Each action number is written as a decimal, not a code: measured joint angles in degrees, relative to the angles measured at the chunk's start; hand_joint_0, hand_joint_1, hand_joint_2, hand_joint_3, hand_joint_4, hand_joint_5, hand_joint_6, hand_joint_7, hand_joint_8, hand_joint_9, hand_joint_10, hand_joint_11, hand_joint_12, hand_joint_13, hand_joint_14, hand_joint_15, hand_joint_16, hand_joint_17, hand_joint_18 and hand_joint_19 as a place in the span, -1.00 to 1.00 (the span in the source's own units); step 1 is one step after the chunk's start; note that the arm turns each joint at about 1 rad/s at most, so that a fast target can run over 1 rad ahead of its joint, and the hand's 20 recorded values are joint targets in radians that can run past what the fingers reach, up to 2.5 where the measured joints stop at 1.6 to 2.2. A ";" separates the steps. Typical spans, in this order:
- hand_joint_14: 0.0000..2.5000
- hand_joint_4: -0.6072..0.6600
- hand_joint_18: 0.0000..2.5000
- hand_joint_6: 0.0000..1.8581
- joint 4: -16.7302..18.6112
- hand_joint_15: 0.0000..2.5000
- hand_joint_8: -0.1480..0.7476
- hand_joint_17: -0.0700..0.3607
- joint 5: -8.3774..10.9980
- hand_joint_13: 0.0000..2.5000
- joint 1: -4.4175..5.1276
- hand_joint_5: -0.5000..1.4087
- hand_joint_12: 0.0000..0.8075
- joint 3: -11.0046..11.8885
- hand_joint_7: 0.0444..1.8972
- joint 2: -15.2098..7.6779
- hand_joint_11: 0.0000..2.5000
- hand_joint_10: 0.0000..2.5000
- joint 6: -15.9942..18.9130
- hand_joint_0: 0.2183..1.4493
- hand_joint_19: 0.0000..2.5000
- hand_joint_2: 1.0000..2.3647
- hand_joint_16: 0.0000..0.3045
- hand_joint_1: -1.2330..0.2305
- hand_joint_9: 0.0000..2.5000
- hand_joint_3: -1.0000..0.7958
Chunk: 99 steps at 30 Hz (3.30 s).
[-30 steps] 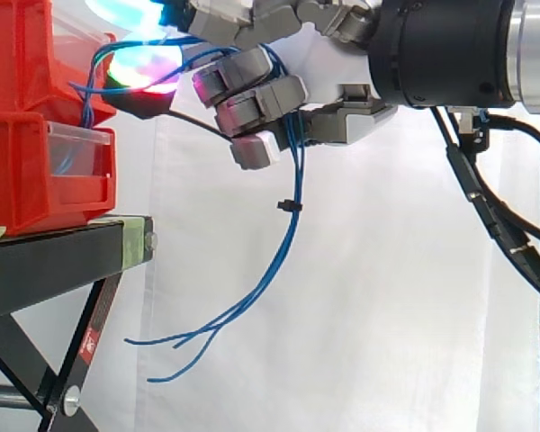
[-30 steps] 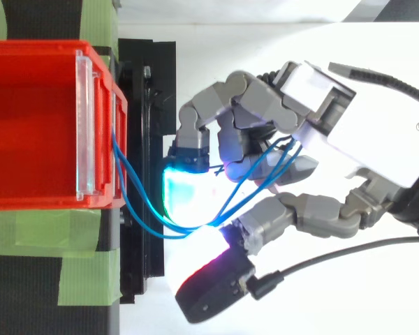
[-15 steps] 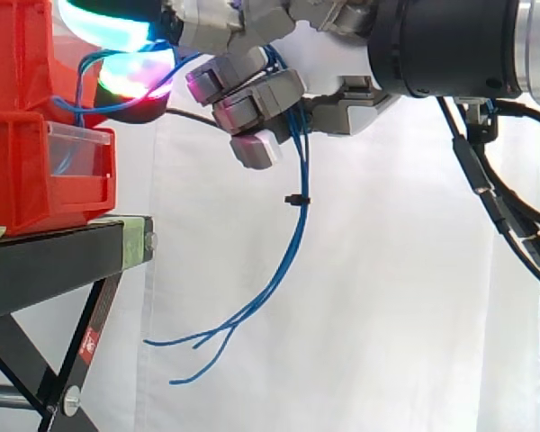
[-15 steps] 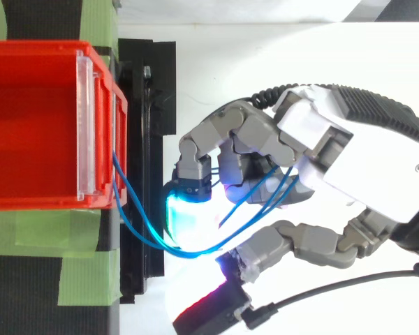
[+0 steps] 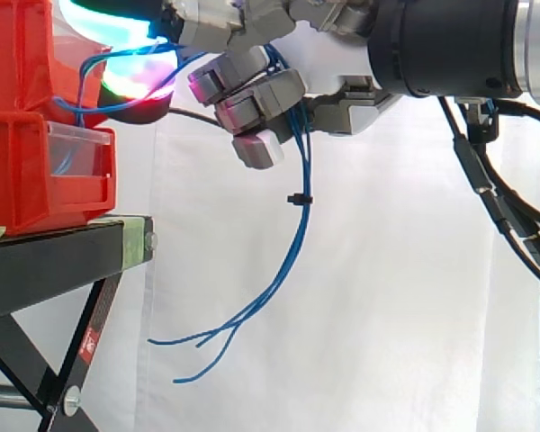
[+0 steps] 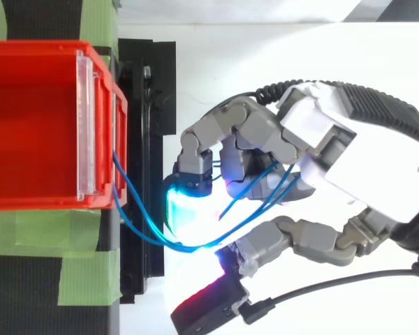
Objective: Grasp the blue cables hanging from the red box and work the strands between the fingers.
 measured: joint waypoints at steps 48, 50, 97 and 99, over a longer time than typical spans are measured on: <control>1.00 0.40 0.10 0.37 0.27 0.06 0.17 -0.20 0.40 -0.20 0.66 -0.72 0.04 -0.01 0.01 -1.07 0.97 1.00 5.18 0.09 0.02 -0.98 -0.70 -0.10 -0.46 -0.39; 1.00 0.40 0.10 0.37 0.31 0.06 0.17 -0.20 0.41 -0.20 0.66 -0.74 0.04 -0.01 0.06 -1.07 0.97 1.00 5.18 0.00 0.02 -0.98 -0.70 -0.15 -0.46 -0.61; 1.00 0.41 0.10 0.35 -0.13 0.06 0.17 -0.20 0.41 -0.20 0.62 -0.35 0.04 -0.01 0.31 -1.07 0.97 1.00 5.62 -0.41 0.02 0.25 -0.70 -0.18 -0.46 -0.40; 1.00 0.14 0.10 0.23 -0.19 0.06 0.17 -0.20 0.41 -0.20 0.59 -0.30 0.04 0.00 0.26 -1.07 0.97 1.00 5.62 -0.37 0.02 0.56 -0.70 -0.12 -0.46 -0.48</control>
